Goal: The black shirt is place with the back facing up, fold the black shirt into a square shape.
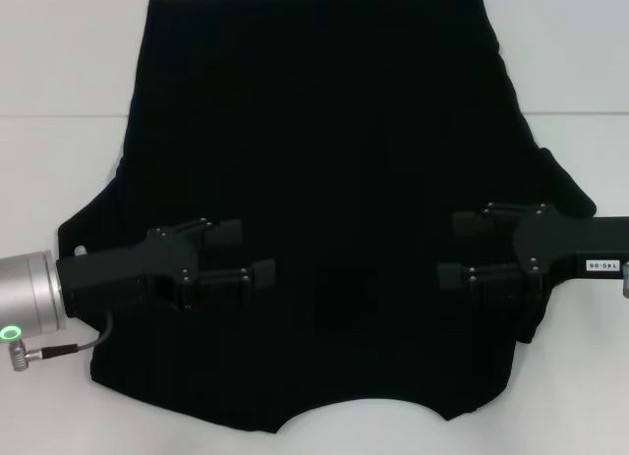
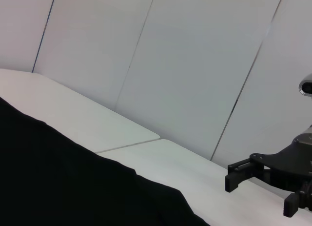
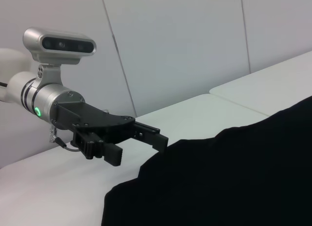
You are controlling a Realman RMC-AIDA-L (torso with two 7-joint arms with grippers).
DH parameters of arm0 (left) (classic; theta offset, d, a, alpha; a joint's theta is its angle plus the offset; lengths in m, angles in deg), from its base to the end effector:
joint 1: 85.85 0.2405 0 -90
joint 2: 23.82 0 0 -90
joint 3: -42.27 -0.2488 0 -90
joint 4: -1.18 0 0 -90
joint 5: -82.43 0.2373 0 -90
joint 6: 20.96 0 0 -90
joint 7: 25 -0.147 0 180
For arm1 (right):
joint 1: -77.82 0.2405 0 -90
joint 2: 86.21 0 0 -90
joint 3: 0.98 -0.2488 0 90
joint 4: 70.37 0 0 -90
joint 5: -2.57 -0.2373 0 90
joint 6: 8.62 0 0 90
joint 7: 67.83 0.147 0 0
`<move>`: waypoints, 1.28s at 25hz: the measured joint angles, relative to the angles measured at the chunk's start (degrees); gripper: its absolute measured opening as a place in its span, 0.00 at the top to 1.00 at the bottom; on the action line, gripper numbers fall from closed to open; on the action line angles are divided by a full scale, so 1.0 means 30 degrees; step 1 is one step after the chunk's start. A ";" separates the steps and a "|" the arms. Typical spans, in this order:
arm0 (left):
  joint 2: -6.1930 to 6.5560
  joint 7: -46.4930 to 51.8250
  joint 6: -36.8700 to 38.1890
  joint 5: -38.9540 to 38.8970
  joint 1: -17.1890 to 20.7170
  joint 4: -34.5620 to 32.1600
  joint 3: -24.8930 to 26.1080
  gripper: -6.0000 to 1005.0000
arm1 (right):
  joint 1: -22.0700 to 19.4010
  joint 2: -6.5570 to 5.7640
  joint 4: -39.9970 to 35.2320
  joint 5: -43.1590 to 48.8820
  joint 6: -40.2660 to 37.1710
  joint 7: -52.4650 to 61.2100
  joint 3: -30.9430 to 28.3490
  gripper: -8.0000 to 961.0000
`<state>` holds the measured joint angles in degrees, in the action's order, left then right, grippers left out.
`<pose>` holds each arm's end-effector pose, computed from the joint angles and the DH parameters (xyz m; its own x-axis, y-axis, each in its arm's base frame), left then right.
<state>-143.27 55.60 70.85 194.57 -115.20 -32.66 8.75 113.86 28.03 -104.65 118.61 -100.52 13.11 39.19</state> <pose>-0.2783 0.3396 0.0032 0.6688 0.3993 0.6271 0.5619 -0.8238 -0.0748 0.2544 0.3718 0.0210 0.8313 -0.3161 -0.4573 -0.3999 -0.9114 -0.0971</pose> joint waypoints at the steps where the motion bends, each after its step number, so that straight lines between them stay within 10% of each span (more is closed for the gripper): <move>1: 0.0000 0.0000 -0.0001 0.0000 0.0000 0.0000 -0.0022 0.08 | -0.0001 0.0000 0.0000 0.0001 -0.0002 0.0000 0.0002 0.05; 32: 0.0086 0.5425 -0.3490 0.0359 0.0732 -0.1639 0.0845 0.08 | -0.0016 0.0478 0.0000 -0.0155 0.0579 -0.0044 -0.0241 0.06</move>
<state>-143.01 71.87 60.38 195.65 -113.01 -37.58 11.28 113.82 29.46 -104.65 118.14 -98.78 12.97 38.47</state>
